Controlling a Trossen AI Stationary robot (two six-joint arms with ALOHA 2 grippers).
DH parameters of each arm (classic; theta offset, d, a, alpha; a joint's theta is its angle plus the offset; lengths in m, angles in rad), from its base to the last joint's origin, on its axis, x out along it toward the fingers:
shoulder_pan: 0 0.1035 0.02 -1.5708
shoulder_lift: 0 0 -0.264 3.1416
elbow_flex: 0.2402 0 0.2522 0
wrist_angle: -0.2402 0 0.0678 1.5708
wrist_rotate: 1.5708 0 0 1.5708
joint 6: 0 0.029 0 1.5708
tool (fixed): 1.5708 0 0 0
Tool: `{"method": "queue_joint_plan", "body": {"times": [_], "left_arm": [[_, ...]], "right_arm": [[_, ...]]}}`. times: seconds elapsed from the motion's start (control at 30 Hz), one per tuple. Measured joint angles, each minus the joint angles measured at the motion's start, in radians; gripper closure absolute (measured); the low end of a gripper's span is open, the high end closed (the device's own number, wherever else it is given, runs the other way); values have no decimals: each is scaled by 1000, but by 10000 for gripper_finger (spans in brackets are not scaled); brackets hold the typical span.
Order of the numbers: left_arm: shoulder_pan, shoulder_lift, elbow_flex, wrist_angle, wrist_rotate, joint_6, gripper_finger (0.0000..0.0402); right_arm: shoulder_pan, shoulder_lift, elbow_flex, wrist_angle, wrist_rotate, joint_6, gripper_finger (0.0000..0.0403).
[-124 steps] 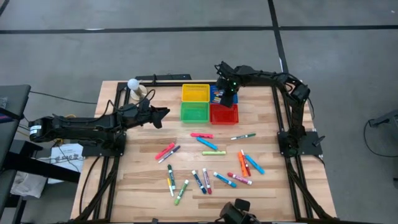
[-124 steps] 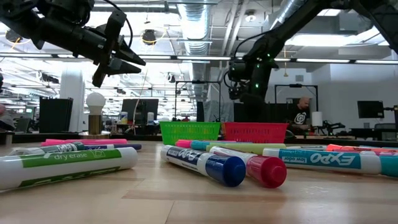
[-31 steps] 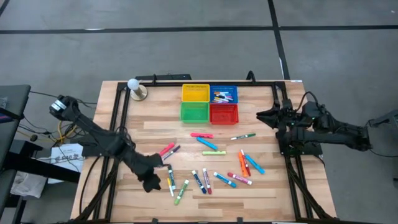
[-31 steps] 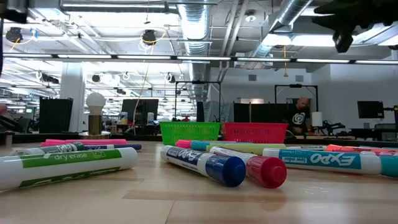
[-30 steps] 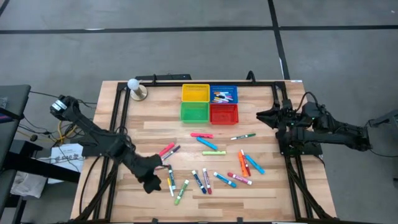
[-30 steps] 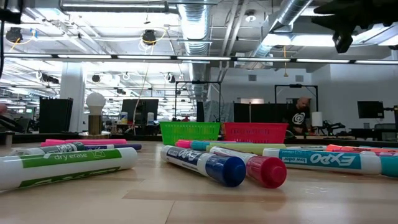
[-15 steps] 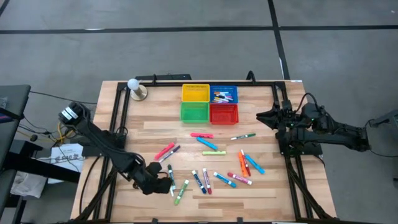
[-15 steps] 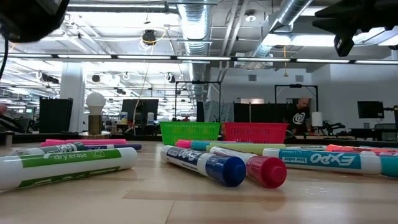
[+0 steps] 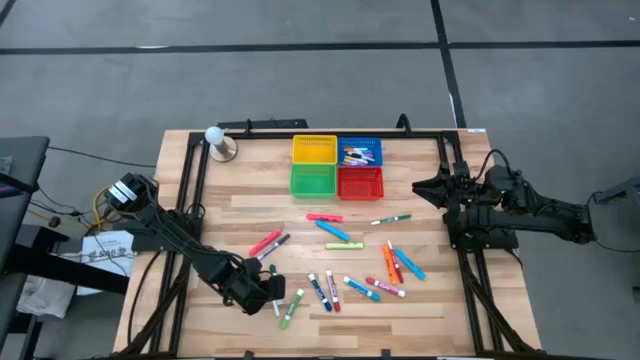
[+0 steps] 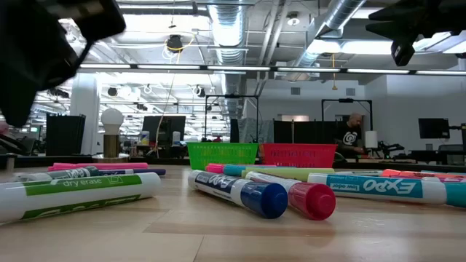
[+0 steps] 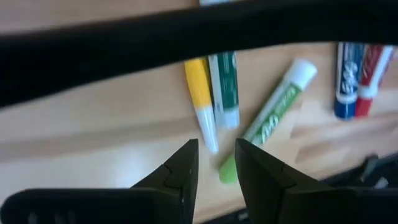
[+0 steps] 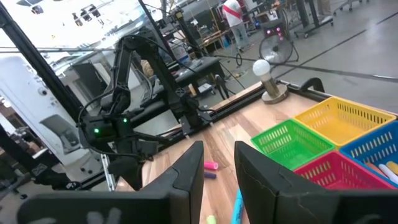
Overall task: Pick & Place Markers
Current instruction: Put the small yellow highlighter pen into the blue bin
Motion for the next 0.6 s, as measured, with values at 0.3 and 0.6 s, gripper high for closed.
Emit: {"method": "queue_joint_plan", "body": {"times": [0.3,0.6], "left_arm": [[39,47,0,1,2,18,298],[32,52,-1,1,28,15,298]], "right_arm": [[1,0,0,0,0,-16,323],[1,0,1,0,0,-23,323]]}}
